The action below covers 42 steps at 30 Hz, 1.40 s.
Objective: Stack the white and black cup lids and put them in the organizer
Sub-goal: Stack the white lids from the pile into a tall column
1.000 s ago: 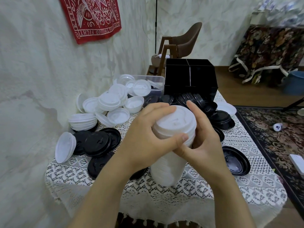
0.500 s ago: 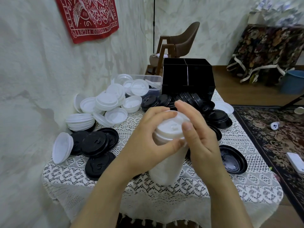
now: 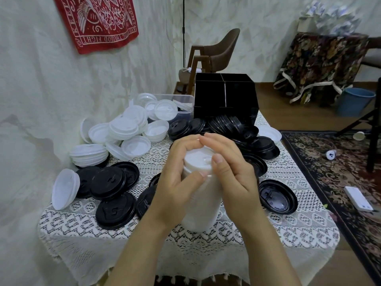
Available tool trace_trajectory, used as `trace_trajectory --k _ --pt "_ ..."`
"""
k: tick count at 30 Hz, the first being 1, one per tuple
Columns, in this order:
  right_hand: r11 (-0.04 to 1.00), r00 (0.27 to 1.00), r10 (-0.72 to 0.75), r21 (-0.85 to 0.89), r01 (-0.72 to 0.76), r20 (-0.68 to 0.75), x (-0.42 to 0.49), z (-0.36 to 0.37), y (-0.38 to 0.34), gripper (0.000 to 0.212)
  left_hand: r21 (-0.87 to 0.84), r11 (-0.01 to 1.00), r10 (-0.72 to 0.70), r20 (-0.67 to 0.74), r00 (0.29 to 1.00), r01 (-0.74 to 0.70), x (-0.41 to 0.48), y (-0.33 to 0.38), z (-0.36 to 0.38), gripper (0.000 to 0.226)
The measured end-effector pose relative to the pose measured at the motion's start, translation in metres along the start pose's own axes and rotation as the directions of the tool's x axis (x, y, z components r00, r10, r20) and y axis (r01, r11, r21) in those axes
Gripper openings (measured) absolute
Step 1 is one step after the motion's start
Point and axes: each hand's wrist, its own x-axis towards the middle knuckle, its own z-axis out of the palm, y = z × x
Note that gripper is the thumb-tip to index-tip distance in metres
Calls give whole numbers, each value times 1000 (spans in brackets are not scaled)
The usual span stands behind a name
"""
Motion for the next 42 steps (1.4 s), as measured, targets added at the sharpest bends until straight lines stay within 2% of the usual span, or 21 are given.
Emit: trace_trajectory --k 5,8,11,21,29,35,38,42 --pt "1000 1000 -3 8 4 -26 -2 3 3 33 83 995 77 -187 979 -62 1 -6 16 34" --pt "1000 999 0 -3 0 -49 -4 3 5 31 174 982 119 -242 963 -78 4 -11 20 30" --pt "999 998 6 -38 -8 -68 -6 4 7 30 154 985 115 -268 956 -76 6 -15 22 29" --pt "991 998 12 -132 -21 -68 -8 11 10 31 -45 996 65 -233 970 -78 9 -23 13 29" --pt "995 993 93 42 -90 -75 -7 5 6 36 94 991 114 -202 973 -96 8 -22 8 30" --pt "994 992 109 39 -106 -62 -4 2 4 39 263 948 221 -144 965 -178 9 -18 5 30" --pt "993 993 114 -13 -115 -41 -5 -1 4 38 282 939 240 -133 962 -195 10 -19 8 28" --pt "968 997 64 -243 -70 -33 -3 -10 5 40 270 943 243 -160 957 -195 10 -21 10 25"
